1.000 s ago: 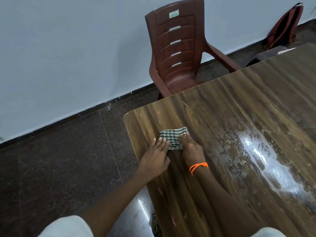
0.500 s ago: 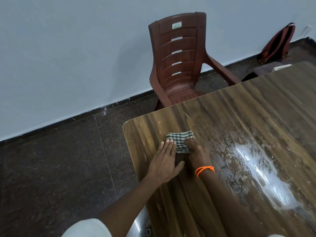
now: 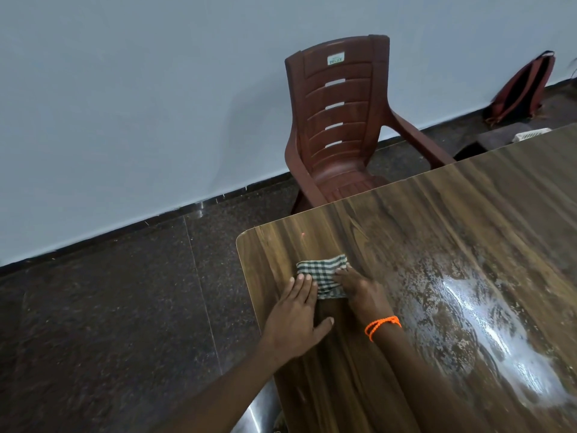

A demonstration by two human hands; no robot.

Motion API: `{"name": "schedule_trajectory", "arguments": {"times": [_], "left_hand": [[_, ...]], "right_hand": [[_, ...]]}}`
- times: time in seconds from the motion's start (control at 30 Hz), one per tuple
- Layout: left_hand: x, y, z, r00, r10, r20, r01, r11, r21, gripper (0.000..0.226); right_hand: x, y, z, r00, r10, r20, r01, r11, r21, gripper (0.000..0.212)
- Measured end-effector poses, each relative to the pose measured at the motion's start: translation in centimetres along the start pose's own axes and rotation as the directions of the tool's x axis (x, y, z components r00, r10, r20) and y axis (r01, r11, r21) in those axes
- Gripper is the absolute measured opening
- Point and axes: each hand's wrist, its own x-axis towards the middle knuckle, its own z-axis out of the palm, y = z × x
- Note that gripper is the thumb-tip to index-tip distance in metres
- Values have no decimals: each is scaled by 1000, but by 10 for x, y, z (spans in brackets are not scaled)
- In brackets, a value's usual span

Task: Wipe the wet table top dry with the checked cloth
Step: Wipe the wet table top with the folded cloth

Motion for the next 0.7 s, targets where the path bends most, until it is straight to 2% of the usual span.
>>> {"name": "schedule_trajectory", "arguments": {"times": [0.17,0.33,0.5,0.57,0.7], "left_hand": [[55,-3,-9,1000,18,1,-18,999,29,84],[85,-36,-32,999,44,-26,-44,999,13,75],[77,-71,-38,999,34,-2,-34,999,-9,80],[65,-73,-35,1000,22,-3,-22,1000,-21,82],[39,-62,-23,999,40,-12,-41,997,-61,86]], "right_hand": [[25,2,-13,976,164,-141,-159,986,43,49],[64,-15,-12,959,171,-227,-164,985,47,38],[88,-43,1,972,146,-183,-145,989,19,32],[83,-49,8,984,104,-142,-109,994,-28,32],[58,-36,11,994,15,-113,-17,1000,-14,39]]}}
